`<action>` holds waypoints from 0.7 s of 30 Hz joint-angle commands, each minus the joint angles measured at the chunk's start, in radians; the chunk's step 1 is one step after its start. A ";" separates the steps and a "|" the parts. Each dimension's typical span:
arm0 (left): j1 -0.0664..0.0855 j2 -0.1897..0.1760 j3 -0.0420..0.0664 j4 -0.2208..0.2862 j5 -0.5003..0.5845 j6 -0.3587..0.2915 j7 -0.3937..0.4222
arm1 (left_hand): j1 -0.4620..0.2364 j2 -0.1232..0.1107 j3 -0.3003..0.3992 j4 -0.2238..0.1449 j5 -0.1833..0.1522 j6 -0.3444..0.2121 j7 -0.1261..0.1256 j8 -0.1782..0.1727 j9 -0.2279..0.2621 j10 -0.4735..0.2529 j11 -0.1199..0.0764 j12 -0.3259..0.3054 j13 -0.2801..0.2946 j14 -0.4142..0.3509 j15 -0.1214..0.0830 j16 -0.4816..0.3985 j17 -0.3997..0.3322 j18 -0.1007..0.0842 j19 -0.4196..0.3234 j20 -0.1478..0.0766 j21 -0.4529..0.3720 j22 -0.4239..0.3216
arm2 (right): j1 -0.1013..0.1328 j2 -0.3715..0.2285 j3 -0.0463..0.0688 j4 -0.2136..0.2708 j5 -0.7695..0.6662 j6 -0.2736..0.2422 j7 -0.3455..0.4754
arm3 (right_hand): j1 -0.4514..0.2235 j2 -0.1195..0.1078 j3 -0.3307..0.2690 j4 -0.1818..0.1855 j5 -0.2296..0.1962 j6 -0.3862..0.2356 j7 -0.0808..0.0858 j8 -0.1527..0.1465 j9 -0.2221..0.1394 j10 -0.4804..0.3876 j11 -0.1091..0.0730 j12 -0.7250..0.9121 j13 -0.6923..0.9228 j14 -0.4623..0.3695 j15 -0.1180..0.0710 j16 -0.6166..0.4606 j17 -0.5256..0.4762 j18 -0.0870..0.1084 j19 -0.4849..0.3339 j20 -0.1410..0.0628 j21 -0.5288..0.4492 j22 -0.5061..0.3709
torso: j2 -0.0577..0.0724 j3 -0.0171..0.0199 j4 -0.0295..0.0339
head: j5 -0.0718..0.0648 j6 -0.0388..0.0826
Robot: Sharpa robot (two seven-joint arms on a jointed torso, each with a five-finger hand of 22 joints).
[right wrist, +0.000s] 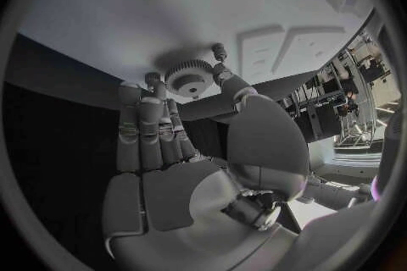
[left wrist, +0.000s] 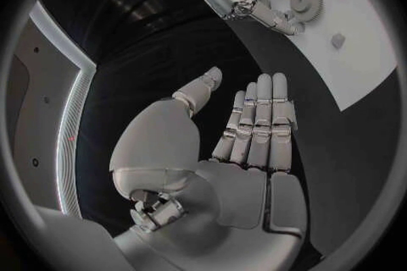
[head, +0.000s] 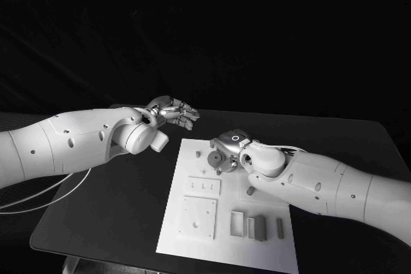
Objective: Assemble the parts on the task board
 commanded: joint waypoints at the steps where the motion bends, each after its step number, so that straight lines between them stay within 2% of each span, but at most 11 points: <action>1: 0.001 0.002 0.001 -0.001 -0.005 -0.003 0.005 | 0.006 -0.002 0.001 -0.005 0.003 -0.009 0.008 -0.005 0.002 -0.010 -0.001 -0.005 0.001 0.007 -0.001 -0.005 0.002 0.012 0.004 -0.006 -0.005 0.001 | 0.000 0.000 0.000 -0.001 -0.002 -0.008 -0.008 | -0.009 0.002 -0.006 0.000 -0.002 -0.009 0.000 -0.002 0.002 0.015 0.014 -0.001 0.001 0.003 -0.007 0.000 0.001 0.066 -0.003 -0.005 -0.003 0.019 | 0.000 0.0008 0.0007 | -0.001 0.001; 7: 0.001 0.001 0.001 -0.001 -0.005 -0.002 0.004 | 0.008 -0.002 0.001 -0.006 0.003 -0.009 0.008 -0.005 0.002 -0.010 -0.001 -0.005 0.002 0.008 -0.001 -0.005 0.002 0.012 0.004 -0.006 -0.005 0.002 | 0.000 -0.001 0.000 -0.001 -0.002 -0.015 -0.009 | -0.003 0.003 -0.002 0.000 -0.002 -0.009 0.003 0.001 0.004 0.018 0.012 0.001 0.004 0.003 -0.009 0.001 0.001 0.066 -0.001 -0.007 -0.003 0.017 | -0.001 -0.0003 0.0024 | -0.003 0.001; 12: 0.001 0.000 0.001 -0.001 -0.005 -0.003 0.003 | 0.009 -0.002 0.002 -0.007 0.003 -0.009 0.008 -0.005 0.002 -0.010 -0.001 -0.006 0.002 0.008 -0.001 -0.006 0.003 0.012 0.004 -0.006 -0.006 0.002 | 0.000 -0.002 0.000 -0.009 -0.002 -0.031 -0.013 | 0.027 0.011 0.021 0.003 -0.002 0.003 0.015 0.016 0.014 0.036 0.006 0.012 0.018 0.008 -0.015 0.002 0.001 0.066 0.007 -0.012 -0.002 0.015 | -0.001 0.0000 0.0023 | -0.003 0.002; 17: 0.001 0.000 0.001 -0.001 -0.005 -0.004 0.002 | 0.009 -0.002 0.002 -0.007 0.003 -0.009 0.008 -0.005 0.002 -0.009 -0.001 -0.006 0.002 0.008 -0.001 -0.006 0.003 0.012 0.004 -0.006 -0.006 0.002 | -0.001 -0.002 0.000 -0.011 -0.002 -0.055 -0.020 | 0.072 0.041 0.044 -0.005 -0.001 0.034 0.037 0.040 0.026 0.057 -0.004 0.027 0.039 0.020 -0.025 0.005 0.001 0.066 0.018 -0.016 0.004 0.016 | -0.001 -0.0003 0.0018 | -0.005 0.005; 21: 0.001 0.000 0.001 -0.001 -0.005 -0.003 0.001 | 0.009 -0.001 0.002 -0.007 0.003 -0.009 0.008 -0.005 0.002 -0.009 -0.001 -0.006 0.002 0.008 -0.001 -0.006 0.003 0.012 0.004 -0.005 -0.006 0.002 | -0.001 -0.002 0.001 -0.017 -0.004 -0.049 -0.026 | 0.082 0.047 0.042 -0.012 -0.001 0.040 0.043 0.046 0.029 0.061 -0.007 0.031 0.048 0.024 -0.027 0.004 0.000 0.066 0.020 -0.017 0.005 0.017 | -0.001 0.0000 0.0023 | -0.005 0.004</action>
